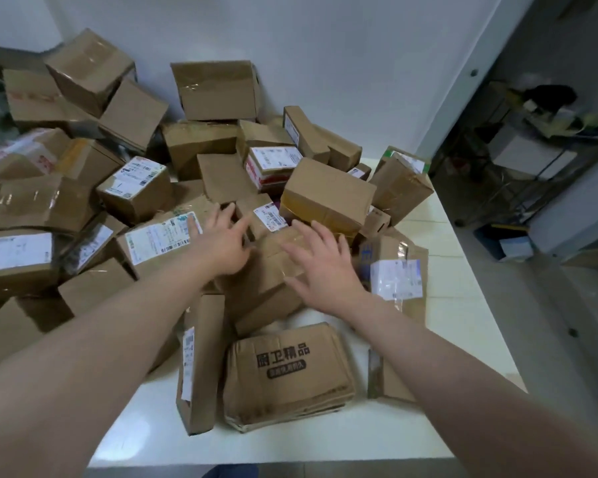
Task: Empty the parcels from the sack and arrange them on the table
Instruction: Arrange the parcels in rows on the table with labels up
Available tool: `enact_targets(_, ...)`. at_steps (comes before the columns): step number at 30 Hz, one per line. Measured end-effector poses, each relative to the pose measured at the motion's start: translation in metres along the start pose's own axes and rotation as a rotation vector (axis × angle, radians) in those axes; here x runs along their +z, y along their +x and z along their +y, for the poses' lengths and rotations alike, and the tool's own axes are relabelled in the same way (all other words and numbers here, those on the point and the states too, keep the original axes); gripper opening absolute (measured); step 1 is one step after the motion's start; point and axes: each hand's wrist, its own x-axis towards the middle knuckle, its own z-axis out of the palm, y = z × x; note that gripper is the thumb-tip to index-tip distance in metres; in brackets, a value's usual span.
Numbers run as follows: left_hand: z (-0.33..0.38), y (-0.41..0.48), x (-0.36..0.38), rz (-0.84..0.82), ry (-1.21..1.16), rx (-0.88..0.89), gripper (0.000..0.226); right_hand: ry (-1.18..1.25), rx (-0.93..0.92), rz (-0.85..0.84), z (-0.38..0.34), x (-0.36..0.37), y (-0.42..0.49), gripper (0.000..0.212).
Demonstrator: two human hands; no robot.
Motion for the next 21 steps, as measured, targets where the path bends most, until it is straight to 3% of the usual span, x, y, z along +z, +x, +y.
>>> enact_targets(2, -0.045, -0.001, 0.007, -0.139, 0.004, -0.083, 0.066, -0.004, -0.144, -0.248, -0.029, 0.014, 0.016, 0.070)
enact_targets(4, -0.080, -0.008, 0.018, -0.231, 0.018, -0.087, 0.069, -0.030, -0.147, -0.408, -0.046, 0.032, 0.028, 0.075)
enact_targets(12, -0.118, -0.008, -0.015, -0.286, 0.125, -0.132, 0.065, 0.028, 0.065, -0.533, -0.045, 0.011, 0.072, 0.054)
enact_targets(15, -0.121, 0.003, -0.038, -0.203, 0.200, -0.163, 0.053, -0.017, 0.104, -0.448, -0.046, 0.000, 0.089, 0.046)
enact_targets(18, -0.117, 0.024, -0.049, -0.042, 0.167, -0.144, 0.045, -0.095, 0.159, -0.094, -0.041, -0.004, 0.110, 0.036)
enact_targets(19, -0.113, 0.031, -0.049, -0.019, 0.119, -0.096, 0.045, -0.144, 0.177, -0.049, -0.035, -0.004, 0.117, 0.038)
enact_targets(21, -0.099, 0.045, -0.050, -0.024, 0.042, -0.002, 0.056, -0.205, 0.236, -0.172, -0.018, -0.004, 0.125, 0.047)
